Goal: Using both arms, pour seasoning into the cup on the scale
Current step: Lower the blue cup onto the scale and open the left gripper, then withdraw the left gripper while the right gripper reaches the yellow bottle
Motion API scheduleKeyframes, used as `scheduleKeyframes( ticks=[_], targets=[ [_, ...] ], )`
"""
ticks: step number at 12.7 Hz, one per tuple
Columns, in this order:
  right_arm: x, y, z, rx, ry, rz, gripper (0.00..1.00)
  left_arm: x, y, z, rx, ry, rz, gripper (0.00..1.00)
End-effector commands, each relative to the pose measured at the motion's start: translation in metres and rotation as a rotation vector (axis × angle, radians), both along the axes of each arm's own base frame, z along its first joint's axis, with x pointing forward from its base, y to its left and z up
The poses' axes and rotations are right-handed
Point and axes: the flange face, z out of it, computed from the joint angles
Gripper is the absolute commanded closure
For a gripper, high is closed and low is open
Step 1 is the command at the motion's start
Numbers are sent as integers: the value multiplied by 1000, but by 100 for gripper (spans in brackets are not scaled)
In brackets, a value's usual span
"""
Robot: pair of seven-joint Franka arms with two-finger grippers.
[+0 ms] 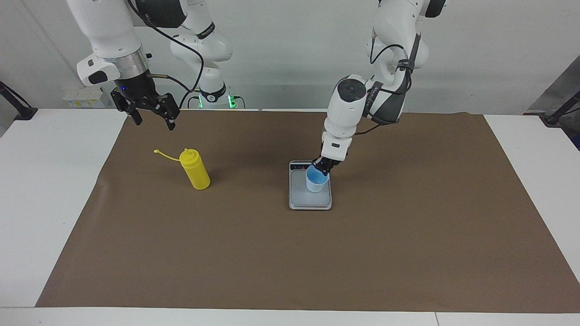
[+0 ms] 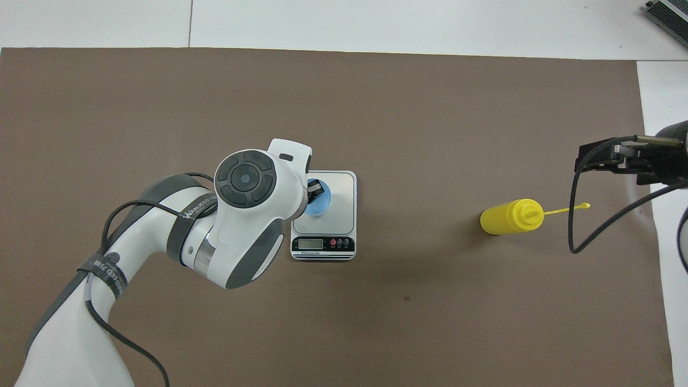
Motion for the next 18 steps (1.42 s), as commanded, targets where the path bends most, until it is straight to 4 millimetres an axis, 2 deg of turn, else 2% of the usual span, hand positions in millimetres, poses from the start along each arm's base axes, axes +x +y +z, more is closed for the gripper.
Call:
scheduleKeyframes(
  ticks=[1, 3, 5, 6, 9, 12, 13, 15, 18],
  targets=[
    [-2, 0, 1, 21, 11, 8, 0, 4, -4, -2, 24, -6, 7, 82],
    [-2, -1, 1, 21, 11, 7, 0, 4, -4, -1, 25, -4, 8, 69],
    [-2, -1, 1, 21, 11, 7, 0, 7, -5, 8, 26, -2, 8, 55],
    [-2, -1, 1, 21, 11, 7, 0, 10, -7, 14, 30, 3, 8, 51],
    [-2, -1, 1, 21, 11, 7, 0, 20, -6, 41, 41, 23, 14, 44],
    [-3, 0, 1, 21, 17, 12, 0, 28, 3, 78, 60, 44, 22, 44],
    [-3, 0, 1, 21, 17, 10, 0, 40, 23, 89, 69, 55, 53, 44],
    [-3, 0, 1, 23, 19, 10, 0, 53, 47, 110, 73, 66, 52, 44],
    [-4, -9, 0, 23, 26, -4, 0, 72, 98, 129, 84, 93, -10, 45]
  ],
)
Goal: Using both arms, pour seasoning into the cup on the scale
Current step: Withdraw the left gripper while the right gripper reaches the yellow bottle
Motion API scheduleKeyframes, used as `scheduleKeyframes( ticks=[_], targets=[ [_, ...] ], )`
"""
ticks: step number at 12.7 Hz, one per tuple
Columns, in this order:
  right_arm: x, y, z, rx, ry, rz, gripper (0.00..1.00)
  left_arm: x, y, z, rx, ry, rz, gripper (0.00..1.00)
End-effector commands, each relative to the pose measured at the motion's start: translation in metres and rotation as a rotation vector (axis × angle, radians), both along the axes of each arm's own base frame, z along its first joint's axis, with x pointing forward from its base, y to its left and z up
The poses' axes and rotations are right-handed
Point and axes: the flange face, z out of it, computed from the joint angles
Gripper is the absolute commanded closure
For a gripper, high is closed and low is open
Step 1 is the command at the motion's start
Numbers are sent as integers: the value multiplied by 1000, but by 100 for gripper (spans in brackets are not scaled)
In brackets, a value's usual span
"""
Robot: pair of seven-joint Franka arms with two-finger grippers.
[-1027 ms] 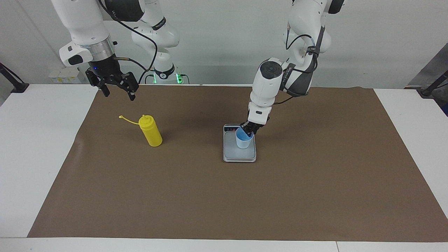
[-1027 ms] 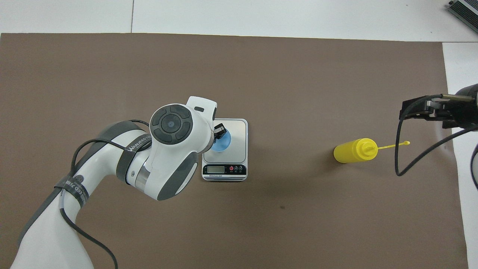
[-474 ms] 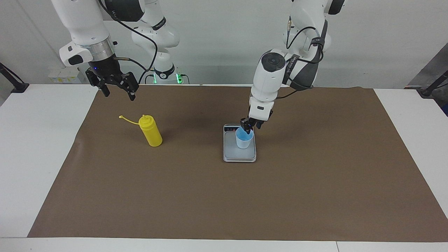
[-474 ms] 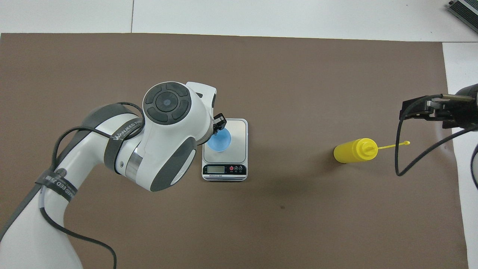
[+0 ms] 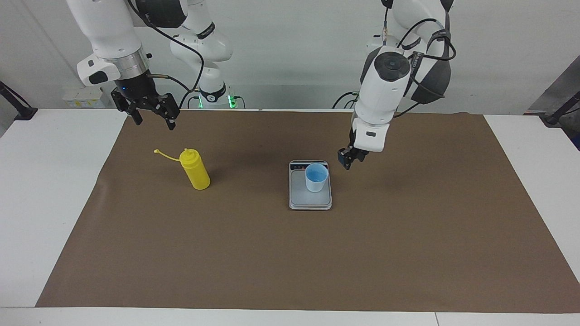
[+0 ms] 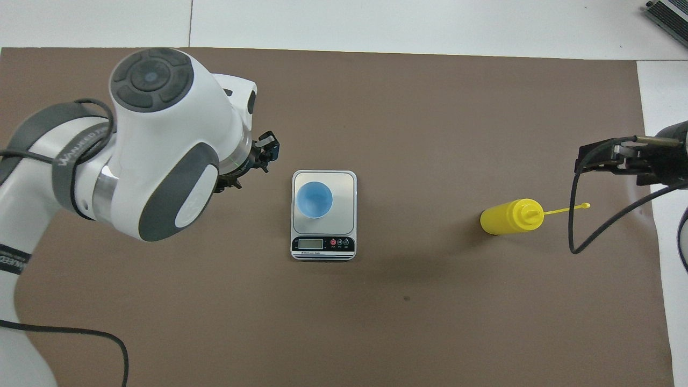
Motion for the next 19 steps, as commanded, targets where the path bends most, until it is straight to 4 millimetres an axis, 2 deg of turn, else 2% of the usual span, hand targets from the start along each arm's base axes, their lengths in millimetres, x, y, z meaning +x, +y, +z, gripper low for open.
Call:
scheduleKeyframes(
  ticks=[1, 2, 3, 6, 8, 10, 12, 16, 19],
  targets=[
    [-4, -5, 0, 23, 25, 3, 0, 16, 43, 20, 21, 28, -63, 45],
    [-4, -4, 0, 21, 27, 5, 0, 21, 70, 19, 26, 59, -96, 44],
    [-6, -6, -5, 22, 37, 1, 0, 21, 97, 29, 21, 75, -133, 44],
    [-15, -9, -20, 18, 33, 28, 0, 13, 172, 71, -3, 47, -261, 44],
    [-27, -14, -44, 12, -2, 81, 0, 10, 220, 76, -16, 72, -338, 44],
    [-45, -23, -78, 31, -54, 153, 0, 4, 249, 79, -21, 71, -370, 42],
    [-57, -43, -105, 75, -81, 206, 0, -8, 259, 67, -23, 90, -395, 39],
    [-75, -71, -144, 151, -110, 336, 0, -19, 258, 50, -13, 66, -411, 36],
    [-89, -96, -166, 222, -149, 428, 0, -23, 258, 41, -10, 65, -414, 17]
  ],
)
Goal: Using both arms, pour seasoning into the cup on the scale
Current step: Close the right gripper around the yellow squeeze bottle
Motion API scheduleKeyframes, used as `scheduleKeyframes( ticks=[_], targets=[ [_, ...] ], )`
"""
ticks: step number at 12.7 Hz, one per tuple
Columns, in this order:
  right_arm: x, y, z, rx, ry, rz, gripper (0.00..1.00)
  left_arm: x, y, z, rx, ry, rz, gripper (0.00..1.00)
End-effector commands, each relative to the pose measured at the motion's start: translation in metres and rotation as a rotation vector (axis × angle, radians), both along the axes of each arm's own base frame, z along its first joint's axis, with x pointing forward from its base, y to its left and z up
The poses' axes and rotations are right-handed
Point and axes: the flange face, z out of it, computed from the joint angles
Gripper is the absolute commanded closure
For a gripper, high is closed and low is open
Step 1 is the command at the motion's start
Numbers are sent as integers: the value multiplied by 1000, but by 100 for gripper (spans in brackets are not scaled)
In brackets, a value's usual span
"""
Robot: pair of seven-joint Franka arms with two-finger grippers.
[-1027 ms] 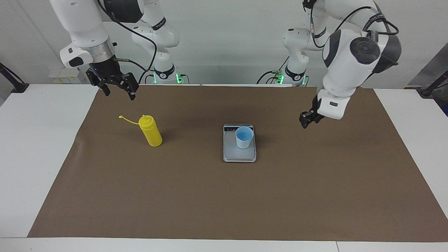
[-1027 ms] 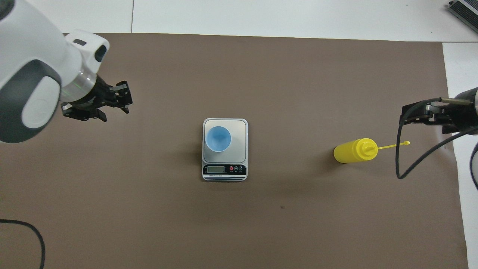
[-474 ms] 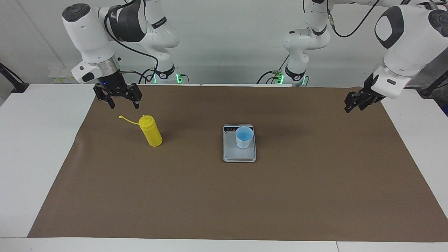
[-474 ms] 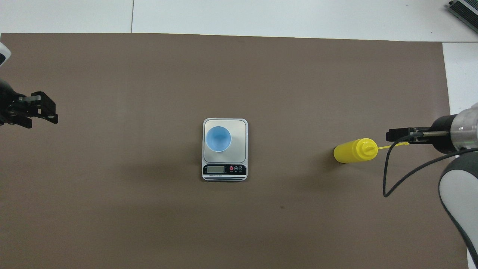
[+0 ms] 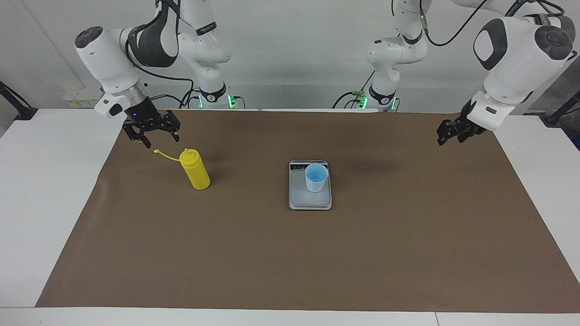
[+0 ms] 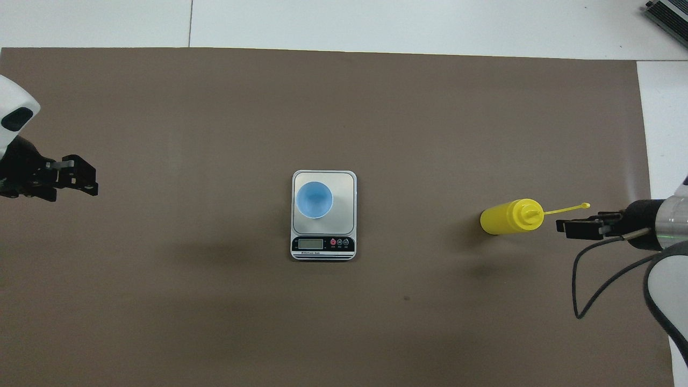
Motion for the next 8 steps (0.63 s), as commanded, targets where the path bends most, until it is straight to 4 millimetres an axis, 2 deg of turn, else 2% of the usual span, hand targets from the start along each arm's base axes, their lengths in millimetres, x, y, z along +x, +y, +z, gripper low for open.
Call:
scheduleKeyframes(
  ticks=[1, 3, 6, 8],
  targets=[
    [-19, -22, -17, 51, -90, 92, 0, -12, 0, -1, 9, -23, -15, 14],
    [-21, -31, -33, 88, -151, 162, 0, -14, -2, -1, 9, -22, -20, 9],
    [-31, -46, -77, 158, -283, 267, 0, -18, -12, -1, 13, -25, -22, 8],
    [-30, -54, -103, 234, -388, 319, 0, -20, -14, -1, 11, -16, -32, 8]
  ],
)
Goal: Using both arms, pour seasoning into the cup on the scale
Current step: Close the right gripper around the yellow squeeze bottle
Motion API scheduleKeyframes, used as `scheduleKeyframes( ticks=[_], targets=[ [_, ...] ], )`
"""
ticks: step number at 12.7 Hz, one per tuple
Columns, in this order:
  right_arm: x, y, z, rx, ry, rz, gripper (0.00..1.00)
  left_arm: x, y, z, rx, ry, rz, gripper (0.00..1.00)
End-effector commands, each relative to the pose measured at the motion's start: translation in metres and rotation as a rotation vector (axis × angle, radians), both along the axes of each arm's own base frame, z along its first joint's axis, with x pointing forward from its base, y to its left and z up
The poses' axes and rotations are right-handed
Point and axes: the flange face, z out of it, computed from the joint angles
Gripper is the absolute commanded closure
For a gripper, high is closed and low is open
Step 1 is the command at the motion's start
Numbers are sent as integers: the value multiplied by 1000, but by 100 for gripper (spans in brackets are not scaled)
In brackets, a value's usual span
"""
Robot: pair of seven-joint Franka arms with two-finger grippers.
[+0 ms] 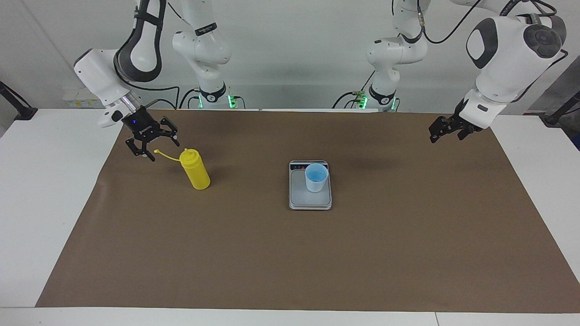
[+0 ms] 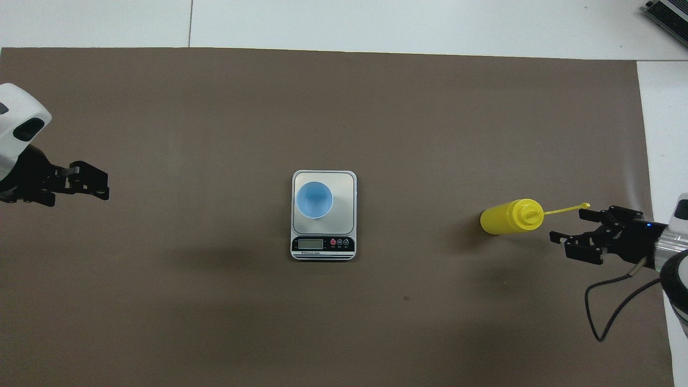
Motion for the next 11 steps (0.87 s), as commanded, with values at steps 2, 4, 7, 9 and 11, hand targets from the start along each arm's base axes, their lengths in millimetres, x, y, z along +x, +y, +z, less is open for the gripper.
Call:
scheduleKeyframes(
  ticks=[2, 4, 7, 9, 11],
  targets=[
    [-2, -11, -36, 53, -125, 93, 0, -14, -2, 7, 9, -20, -18, 6],
    [-4, -9, -47, 84, -178, 132, 0, -17, 1, 15, 8, -34, -33, 2],
    [-4, 1, -68, 147, -227, 201, 0, -18, -5, 23, 8, -51, -38, 0],
    [-3, 12, -67, 199, -278, 259, 0, -24, -8, 34, 10, -69, -43, 0],
    [-4, 18, -64, 249, -287, 276, 0, -31, -6, 43, 12, -62, -40, 0]
  ],
)
